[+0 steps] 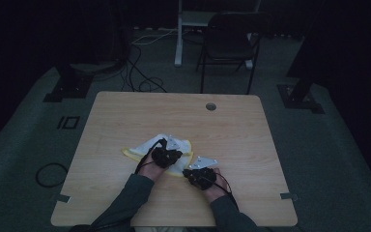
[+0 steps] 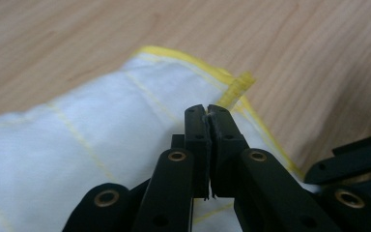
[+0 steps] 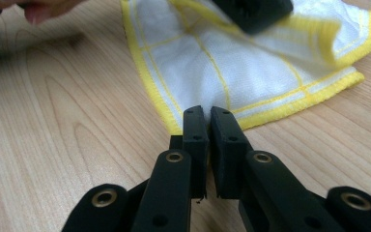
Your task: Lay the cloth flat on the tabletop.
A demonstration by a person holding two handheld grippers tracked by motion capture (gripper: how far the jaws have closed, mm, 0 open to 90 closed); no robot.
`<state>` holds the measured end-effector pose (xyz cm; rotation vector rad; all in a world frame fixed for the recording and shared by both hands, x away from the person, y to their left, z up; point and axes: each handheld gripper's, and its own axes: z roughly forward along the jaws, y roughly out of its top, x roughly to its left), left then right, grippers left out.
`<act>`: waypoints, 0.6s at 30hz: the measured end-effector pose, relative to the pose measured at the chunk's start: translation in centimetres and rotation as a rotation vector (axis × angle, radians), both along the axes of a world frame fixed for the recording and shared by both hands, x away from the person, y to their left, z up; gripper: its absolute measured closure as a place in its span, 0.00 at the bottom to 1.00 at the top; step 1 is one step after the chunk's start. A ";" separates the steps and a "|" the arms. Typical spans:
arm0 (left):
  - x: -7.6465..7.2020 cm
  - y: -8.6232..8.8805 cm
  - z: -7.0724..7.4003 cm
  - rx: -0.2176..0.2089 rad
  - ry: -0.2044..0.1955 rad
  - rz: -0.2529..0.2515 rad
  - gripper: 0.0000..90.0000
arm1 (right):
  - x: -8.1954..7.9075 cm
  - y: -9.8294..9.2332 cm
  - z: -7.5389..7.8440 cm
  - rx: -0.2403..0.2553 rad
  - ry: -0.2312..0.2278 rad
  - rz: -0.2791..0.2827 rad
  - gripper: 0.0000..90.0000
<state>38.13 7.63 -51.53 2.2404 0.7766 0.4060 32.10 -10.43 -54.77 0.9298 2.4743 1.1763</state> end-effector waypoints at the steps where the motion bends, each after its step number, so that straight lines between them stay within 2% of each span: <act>1: 0.1 0.2 0.2 -0.005 -0.003 0.009 0.98 | 0.0 0.0 0.0 -0.001 -0.002 0.000 0.95; 7: 1.0 1.8 1.3 -0.053 -0.019 0.079 0.99 | 0.1 -0.3 0.1 -0.007 0.002 -0.003 0.95; 10: 1.3 2.4 1.7 -0.061 -0.026 0.097 0.99 | 0.2 -0.6 0.1 -0.009 0.003 -0.008 0.95; 15: 2.1 4.3 2.7 -0.107 -0.039 0.165 0.99 | 0.2 -1.4 0.2 -0.012 0.010 -0.027 0.95; 18: 2.6 5.3 3.1 -0.115 -0.045 0.194 0.99 | 0.3 -1.7 0.2 -0.015 0.011 -0.032 0.95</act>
